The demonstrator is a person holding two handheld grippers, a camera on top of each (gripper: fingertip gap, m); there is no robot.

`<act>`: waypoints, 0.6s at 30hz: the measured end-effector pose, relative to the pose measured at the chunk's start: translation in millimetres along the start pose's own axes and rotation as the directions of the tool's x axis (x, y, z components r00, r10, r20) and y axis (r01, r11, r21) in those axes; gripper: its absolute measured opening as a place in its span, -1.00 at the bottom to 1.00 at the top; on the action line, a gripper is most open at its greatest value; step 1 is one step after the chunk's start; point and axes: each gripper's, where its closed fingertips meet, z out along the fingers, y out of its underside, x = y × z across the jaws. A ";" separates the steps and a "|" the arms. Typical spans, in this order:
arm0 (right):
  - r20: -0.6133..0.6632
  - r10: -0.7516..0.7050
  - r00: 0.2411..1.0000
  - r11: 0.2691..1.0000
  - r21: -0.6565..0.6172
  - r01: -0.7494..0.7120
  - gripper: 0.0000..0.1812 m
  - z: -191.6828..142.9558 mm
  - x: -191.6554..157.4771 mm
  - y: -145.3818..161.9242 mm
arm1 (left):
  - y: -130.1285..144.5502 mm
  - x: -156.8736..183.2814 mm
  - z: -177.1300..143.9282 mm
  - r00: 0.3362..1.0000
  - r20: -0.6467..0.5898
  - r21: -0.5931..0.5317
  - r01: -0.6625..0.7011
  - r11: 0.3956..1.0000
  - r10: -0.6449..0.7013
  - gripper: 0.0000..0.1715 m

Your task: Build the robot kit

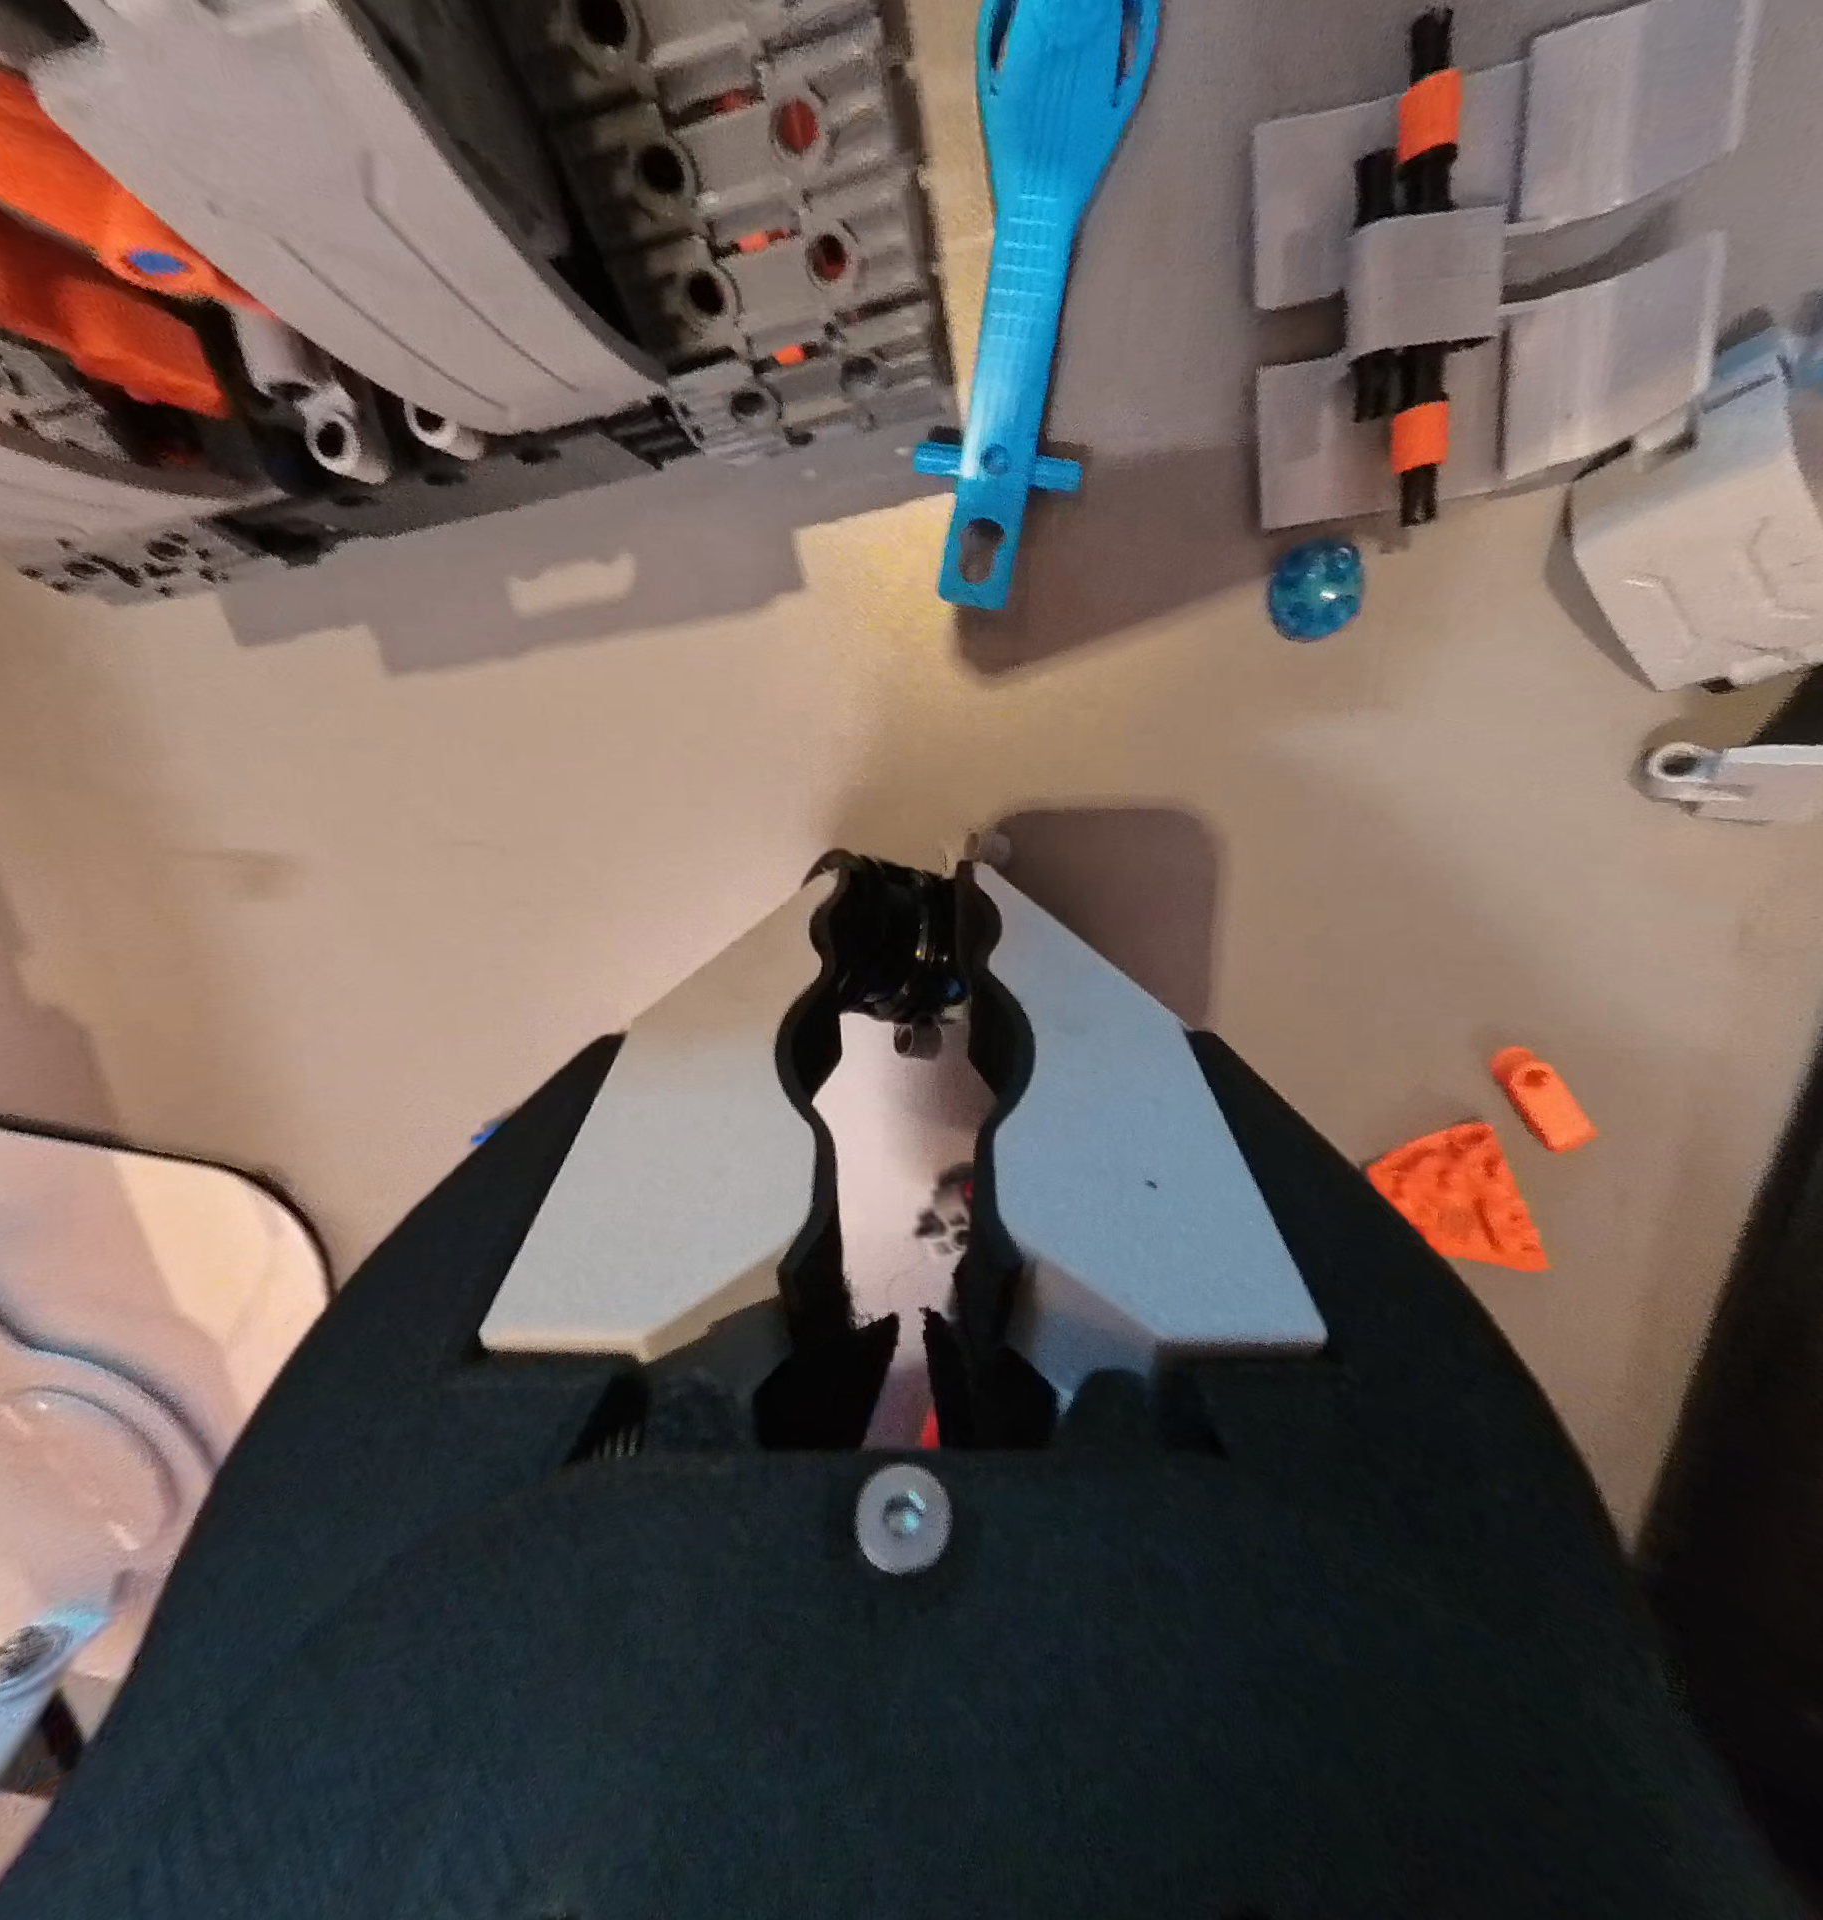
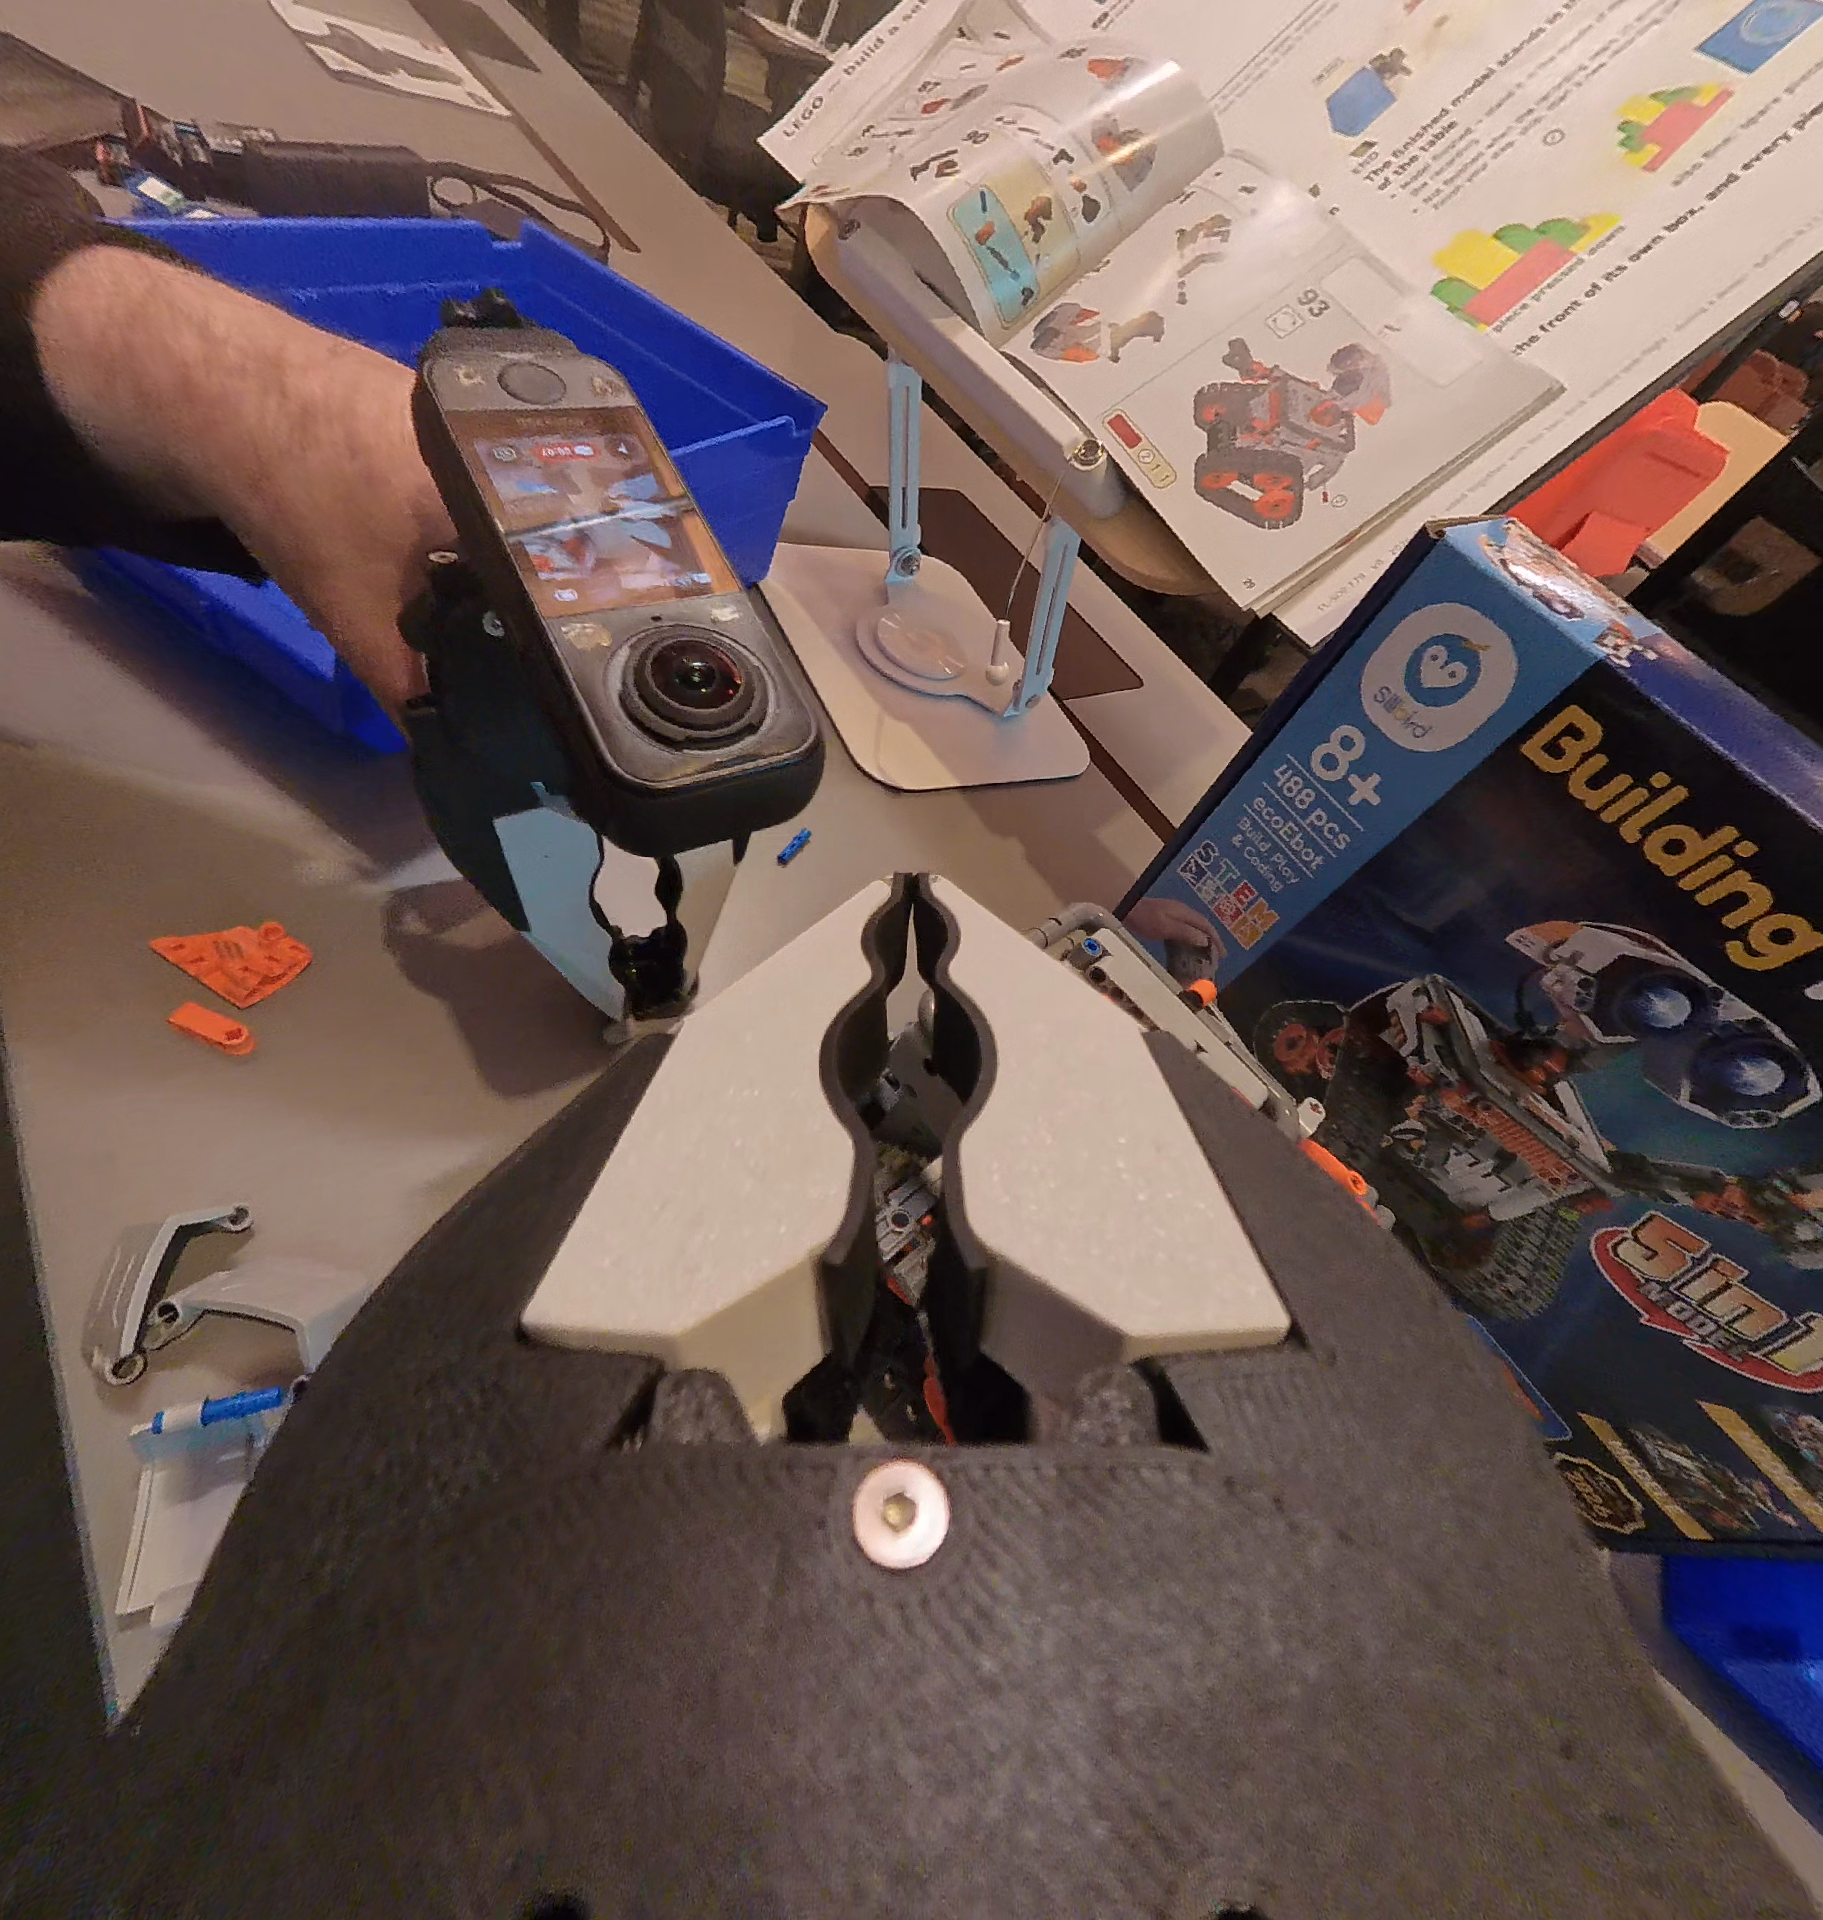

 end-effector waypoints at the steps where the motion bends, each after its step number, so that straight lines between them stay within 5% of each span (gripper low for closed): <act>1: 0.006 0.000 1.000 1.000 -0.002 0.000 -1.00 0.0 -1.2 -0.1 | 1.9 6.2 -1.3 1.000 -0.018 -0.007 0.003 1.000 -0.003 -0.81; 7: 0.113 -0.004 0.994 0.995 -0.096 0.015 -0.79 -8.5 -30.0 12.4 | 1.5 26.7 -26.0 1.000 0.014 0.036 -0.013 0.999 0.012 -0.48; 12: 0.257 0.023 0.966 0.983 -0.181 0.025 -0.75 -35.9 -80.7 40.0 | -16.1 76.4 -51.7 0.994 -0.013 0.187 -0.103 0.977 0.107 -0.53; 18: 0.345 0.142 0.928 0.933 -0.361 -0.009 -0.73 -60.1 -144.4 89.2 | -22.6 136.8 -35.8 0.959 -0.025 0.239 -0.269 0.933 0.283 -0.58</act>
